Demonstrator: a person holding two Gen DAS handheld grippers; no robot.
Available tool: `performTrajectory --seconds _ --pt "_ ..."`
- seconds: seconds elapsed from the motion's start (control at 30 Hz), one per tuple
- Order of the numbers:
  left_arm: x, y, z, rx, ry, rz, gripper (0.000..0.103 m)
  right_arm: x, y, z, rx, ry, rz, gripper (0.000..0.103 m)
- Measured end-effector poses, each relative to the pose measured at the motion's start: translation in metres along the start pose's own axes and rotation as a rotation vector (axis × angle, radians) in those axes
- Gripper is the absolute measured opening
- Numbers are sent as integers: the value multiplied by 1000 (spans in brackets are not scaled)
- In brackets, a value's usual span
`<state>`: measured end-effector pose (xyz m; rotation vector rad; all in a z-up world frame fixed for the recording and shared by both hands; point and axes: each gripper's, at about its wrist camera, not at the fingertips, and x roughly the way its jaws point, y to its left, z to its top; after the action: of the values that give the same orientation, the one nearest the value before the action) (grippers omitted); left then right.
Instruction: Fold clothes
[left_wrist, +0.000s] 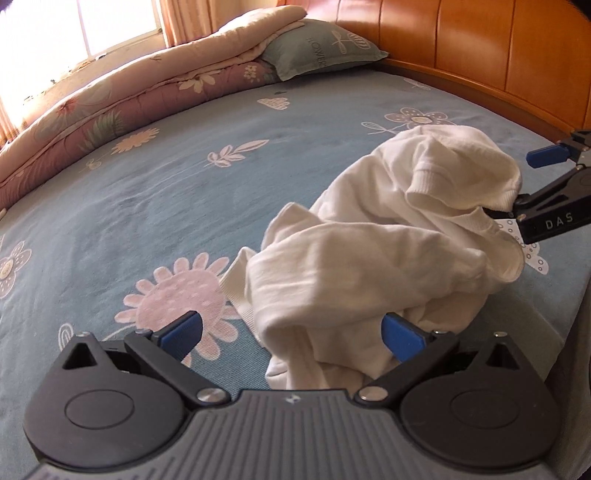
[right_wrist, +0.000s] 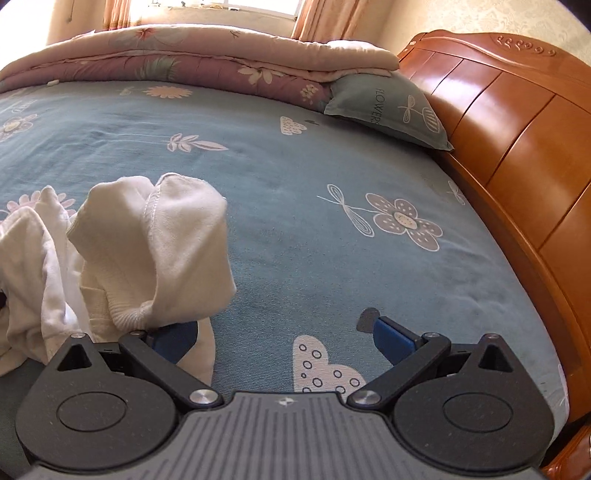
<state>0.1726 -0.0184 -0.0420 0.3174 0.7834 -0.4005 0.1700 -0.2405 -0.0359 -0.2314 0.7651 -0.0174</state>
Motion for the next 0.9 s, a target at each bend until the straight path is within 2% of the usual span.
performTrajectory --seconds 0.13,0.23,0.37,0.47,0.57,0.6,0.63,0.67,0.7,0.77,0.83,0.9 --pt "1 -27 6 155 -27 -13 102 -8 -1 -4 7 -25 41 103" --pt "-1 -50 10 349 -74 7 102 -13 -3 -6 19 -41 75 103" --pt "1 -76 14 658 -134 1 102 -18 -9 -8 40 -50 98 103" --pt "9 -84 19 830 -144 -9 94 -19 -14 -10 58 -51 110 103" --pt "21 -84 28 907 -88 -101 88 -20 -16 -13 70 -51 118 103" --pt "24 -85 28 915 -54 -141 83 -19 -16 -14 72 -50 120 103" --pt "26 -85 29 922 -18 -180 70 -19 -17 -15 74 -49 122 103" --pt "29 -86 29 929 17 -219 62 -19 -17 -15 75 -49 123 103" --pt "26 -88 25 949 24 -244 54 -19 -18 -16 76 -50 124 103" --pt "19 -90 17 986 20 -287 54 -20 -21 -17 82 -53 126 103" --pt "12 -89 16 966 10 -322 45 -18 -25 -19 96 -52 129 103" --pt "9 -91 18 948 -18 -304 42 -16 -27 -20 108 -49 132 103"
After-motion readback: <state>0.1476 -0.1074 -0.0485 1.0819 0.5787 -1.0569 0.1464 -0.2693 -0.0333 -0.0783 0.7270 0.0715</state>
